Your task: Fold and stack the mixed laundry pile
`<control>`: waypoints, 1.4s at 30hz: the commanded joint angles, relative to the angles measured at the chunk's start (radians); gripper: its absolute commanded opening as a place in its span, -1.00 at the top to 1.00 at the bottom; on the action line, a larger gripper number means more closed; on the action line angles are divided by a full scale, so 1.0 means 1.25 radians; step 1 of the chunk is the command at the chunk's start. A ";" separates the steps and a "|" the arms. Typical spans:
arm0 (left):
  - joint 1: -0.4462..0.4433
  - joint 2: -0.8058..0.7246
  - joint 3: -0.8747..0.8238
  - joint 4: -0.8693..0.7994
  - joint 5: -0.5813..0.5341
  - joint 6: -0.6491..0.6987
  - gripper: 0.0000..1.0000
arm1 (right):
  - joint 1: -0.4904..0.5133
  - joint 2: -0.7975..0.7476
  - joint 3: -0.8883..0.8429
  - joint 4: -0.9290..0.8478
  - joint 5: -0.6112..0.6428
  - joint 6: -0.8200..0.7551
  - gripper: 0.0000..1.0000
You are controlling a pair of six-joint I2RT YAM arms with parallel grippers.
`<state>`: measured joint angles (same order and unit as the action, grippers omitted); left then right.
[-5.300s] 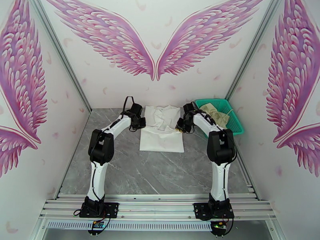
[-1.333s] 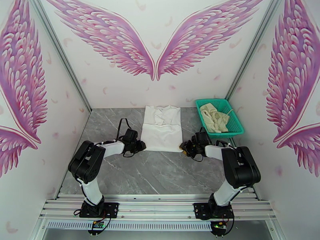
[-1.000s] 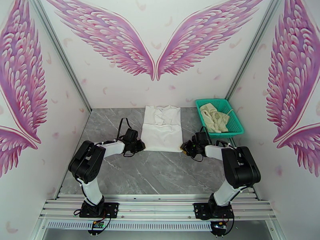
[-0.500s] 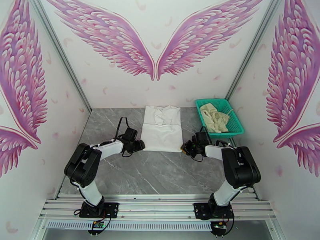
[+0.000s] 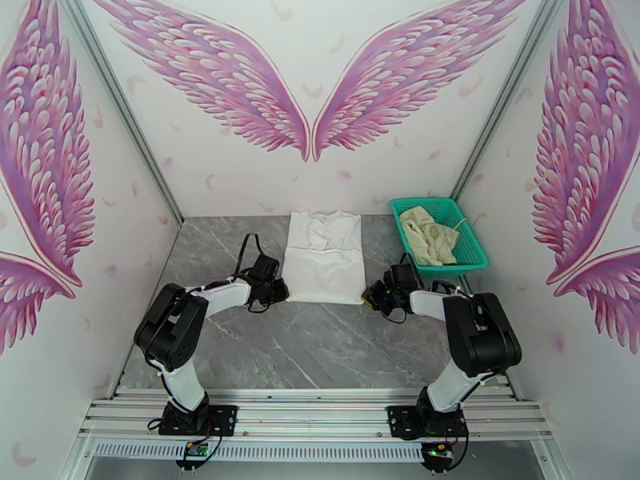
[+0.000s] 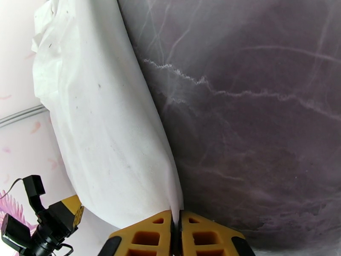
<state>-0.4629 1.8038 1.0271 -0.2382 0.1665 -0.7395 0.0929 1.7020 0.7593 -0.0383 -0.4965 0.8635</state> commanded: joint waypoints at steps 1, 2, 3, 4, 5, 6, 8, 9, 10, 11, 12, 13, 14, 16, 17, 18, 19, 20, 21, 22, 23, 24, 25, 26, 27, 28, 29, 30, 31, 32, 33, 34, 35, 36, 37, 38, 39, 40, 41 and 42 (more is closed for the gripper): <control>-0.002 -0.015 0.012 0.003 -0.010 0.015 1.00 | 0.002 -0.007 0.016 -0.020 0.018 -0.016 0.81; -0.001 -0.020 0.006 0.005 -0.012 0.018 1.00 | 0.001 -0.007 0.015 -0.022 0.019 -0.017 0.86; -0.001 -0.027 -0.001 0.008 -0.013 0.020 1.00 | 0.002 -0.007 0.014 -0.025 0.021 -0.019 0.91; -0.001 -0.033 -0.010 0.012 -0.015 0.023 1.00 | 0.002 -0.011 0.011 -0.028 0.023 -0.023 0.95; -0.001 -0.042 -0.022 0.018 -0.015 0.023 1.00 | 0.002 -0.015 0.008 -0.034 0.026 -0.028 0.99; -0.002 -0.048 -0.031 0.024 -0.016 0.024 1.00 | 0.002 -0.020 0.004 -0.039 0.030 -0.031 1.00; -0.002 -0.063 -0.053 0.031 -0.014 0.031 1.00 | 0.001 -0.034 -0.008 -0.050 0.036 -0.040 1.00; -0.002 -0.069 -0.062 0.034 -0.008 0.035 1.00 | 0.002 -0.040 -0.015 -0.054 0.038 -0.043 1.00; -0.002 -0.074 -0.073 0.037 -0.002 0.039 1.00 | 0.001 -0.048 -0.024 -0.060 0.038 -0.047 1.00; -0.003 -0.085 -0.084 0.039 0.002 0.039 1.00 | 0.003 -0.059 -0.035 -0.067 0.037 -0.050 1.00; -0.004 -0.094 -0.097 0.041 0.004 0.039 1.00 | 0.002 -0.068 -0.045 -0.073 0.036 -0.054 1.00; -0.006 -0.106 -0.115 0.046 0.006 0.038 1.00 | 0.003 -0.081 -0.057 -0.079 0.035 -0.059 1.00; -0.008 -0.121 -0.134 0.051 0.009 0.035 1.00 | 0.004 -0.094 -0.073 -0.088 0.037 -0.065 1.00; -0.015 -0.148 -0.168 0.057 0.010 0.031 1.00 | 0.005 -0.124 -0.100 -0.108 0.047 -0.077 1.00; -0.021 -0.165 -0.187 0.057 0.010 0.029 1.00 | 0.007 -0.143 -0.118 -0.122 0.052 -0.082 1.00; -0.026 -0.183 -0.203 0.056 0.008 0.027 1.00 | 0.007 -0.161 -0.132 -0.131 0.054 -0.085 1.00; -0.035 -0.205 -0.220 0.053 0.004 0.025 1.00 | 0.009 -0.186 -0.150 -0.144 0.057 -0.088 1.00; -0.046 -0.231 -0.239 0.045 -0.002 0.022 1.00 | 0.012 -0.212 -0.167 -0.161 0.057 -0.091 1.00; -0.056 -0.254 -0.255 0.036 -0.008 0.018 1.00 | 0.015 -0.237 -0.182 -0.178 0.059 -0.093 1.00; -0.070 -0.282 -0.273 0.025 -0.017 0.014 1.00 | 0.018 -0.270 -0.197 -0.203 0.062 -0.098 1.00; -0.084 -0.310 -0.289 0.008 -0.026 0.008 1.00 | 0.022 -0.305 -0.213 -0.232 0.066 -0.101 1.00; -0.101 -0.339 -0.303 -0.009 -0.033 0.001 1.00 | 0.025 -0.338 -0.227 -0.265 0.069 -0.104 1.00; -0.116 -0.362 -0.313 -0.025 -0.042 -0.006 1.00 | 0.029 -0.378 -0.239 -0.296 0.072 -0.105 1.00; -0.133 -0.393 -0.321 -0.043 -0.051 -0.013 1.00 | 0.029 -0.422 -0.249 -0.337 0.075 -0.105 1.00; -0.148 -0.421 -0.325 -0.062 -0.059 -0.021 1.00 | 0.031 -0.470 -0.257 -0.379 0.078 -0.105 1.00; -0.158 -0.442 -0.324 -0.077 -0.065 -0.025 1.00 | 0.032 -0.513 -0.257 -0.417 0.083 -0.106 1.00; -0.165 -0.464 -0.318 -0.095 -0.070 -0.029 1.00 | 0.031 -0.560 -0.252 -0.462 0.093 -0.107 1.00; -0.168 -0.480 -0.306 -0.112 -0.074 -0.028 1.00 | 0.031 -0.599 -0.240 -0.506 0.109 -0.107 1.00; -0.168 -0.490 -0.295 -0.127 -0.080 -0.023 1.00 | 0.031 -0.624 -0.224 -0.540 0.126 -0.110 1.00; -0.168 -0.495 -0.269 -0.145 -0.089 -0.016 1.00 | 0.031 -0.636 -0.194 -0.575 0.147 -0.114 1.00; -0.164 -0.493 -0.241 -0.165 -0.097 -0.003 1.00 | 0.031 -0.632 -0.161 -0.603 0.163 -0.119 1.00; -0.159 -0.484 -0.208 -0.182 -0.103 0.008 1.00 | 0.031 -0.619 -0.124 -0.620 0.170 -0.124 1.00; -0.152 -0.470 -0.165 -0.203 -0.108 0.022 1.00 | 0.031 -0.599 -0.082 -0.636 0.178 -0.127 1.00; -0.143 -0.446 -0.123 -0.221 -0.106 0.037 1.00 | 0.032 -0.575 -0.035 -0.646 0.188 -0.129 1.00; -0.135 -0.423 -0.082 -0.236 -0.101 0.049 1.00 | 0.032 -0.555 0.006 -0.651 0.200 -0.132 1.00; -0.124 -0.396 -0.036 -0.252 -0.099 0.061 1.00 | 0.031 -0.533 0.044 -0.653 0.215 -0.135 1.00; -0.113 -0.370 0.000 -0.260 -0.096 0.070 1.00 | 0.030 -0.503 0.084 -0.653 0.230 -0.140 1.00; -0.104 -0.346 0.035 -0.261 -0.087 0.077 1.00 | 0.029 -0.475 0.126 -0.652 0.239 -0.147 1.00; -0.092 -0.321 0.070 -0.263 -0.080 0.082 1.00 | 0.029 -0.438 0.173 -0.652 0.245 -0.154 1.00; -0.079 -0.294 0.104 -0.263 -0.068 0.085 1.00 | 0.029 -0.401 0.215 -0.652 0.249 -0.161 1.00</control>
<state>-0.6014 1.3682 1.0595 -0.5007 0.0872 -0.6823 0.1322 1.1240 0.9173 -0.8089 -0.2741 0.7033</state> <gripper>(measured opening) 0.062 0.071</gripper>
